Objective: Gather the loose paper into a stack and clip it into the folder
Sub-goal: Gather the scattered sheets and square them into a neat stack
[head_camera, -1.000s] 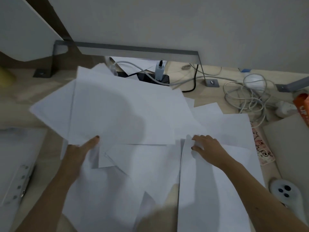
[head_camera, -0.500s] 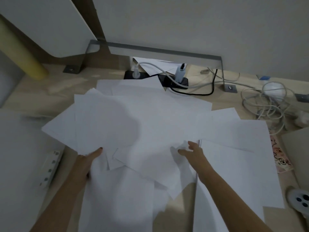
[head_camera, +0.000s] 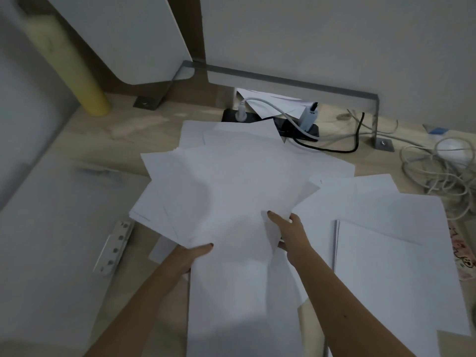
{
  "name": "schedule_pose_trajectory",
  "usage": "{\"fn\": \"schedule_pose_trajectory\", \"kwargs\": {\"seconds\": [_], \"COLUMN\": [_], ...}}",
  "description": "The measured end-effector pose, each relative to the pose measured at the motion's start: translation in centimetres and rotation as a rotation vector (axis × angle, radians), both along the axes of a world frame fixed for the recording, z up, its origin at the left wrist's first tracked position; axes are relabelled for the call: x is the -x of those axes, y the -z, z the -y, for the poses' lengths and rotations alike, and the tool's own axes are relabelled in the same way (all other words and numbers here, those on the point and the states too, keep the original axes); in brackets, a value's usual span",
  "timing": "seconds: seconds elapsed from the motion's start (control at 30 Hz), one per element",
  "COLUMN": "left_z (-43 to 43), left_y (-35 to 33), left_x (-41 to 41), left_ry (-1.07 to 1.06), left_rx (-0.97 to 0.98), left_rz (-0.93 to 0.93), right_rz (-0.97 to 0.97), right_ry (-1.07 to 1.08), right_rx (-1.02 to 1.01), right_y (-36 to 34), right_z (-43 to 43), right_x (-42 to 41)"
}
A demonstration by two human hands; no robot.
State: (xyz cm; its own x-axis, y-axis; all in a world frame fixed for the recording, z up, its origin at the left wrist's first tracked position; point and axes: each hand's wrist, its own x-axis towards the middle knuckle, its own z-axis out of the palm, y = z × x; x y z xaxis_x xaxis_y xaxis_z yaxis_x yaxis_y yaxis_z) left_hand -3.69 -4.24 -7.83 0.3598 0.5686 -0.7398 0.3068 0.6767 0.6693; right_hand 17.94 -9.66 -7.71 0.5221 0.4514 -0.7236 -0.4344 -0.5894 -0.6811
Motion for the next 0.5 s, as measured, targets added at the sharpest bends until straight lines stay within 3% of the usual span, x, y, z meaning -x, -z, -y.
{"fn": "schedule_pose_trajectory", "kwargs": {"seconds": [0.07, 0.17, 0.3, 0.37, 0.47, 0.5], "left_z": [0.0, -0.3, -0.2, -0.2, -0.6, -0.8], "left_y": [0.2, 0.6, 0.9, 1.1, 1.3, 1.4], "left_x": [0.1, 0.5, 0.8, 1.1, 1.6, 1.7], "left_ry": [0.047, 0.087, 0.117, 0.14, 0.205, 0.222], "left_rx": [0.001, -0.016, -0.039, -0.041, -0.06, -0.063], "left_rz": [-0.017, -0.026, -0.022, -0.021, -0.025, -0.033], "right_rz": [0.075, 0.352, 0.526, 0.369, -0.158, -0.255], "right_ry": [0.046, 0.048, 0.064, 0.113, 0.166, 0.157], "right_rx": [0.054, 0.158, 0.102, 0.026, -0.086, -0.084], "right_y": [0.3, 0.5, 0.4, 0.4, 0.4, 0.6], "right_z": [-0.8, -2.0, -3.8, -4.0, -3.9, -3.9], "right_x": [0.6, 1.1, 1.6, 1.8, 2.0, 2.4]}}
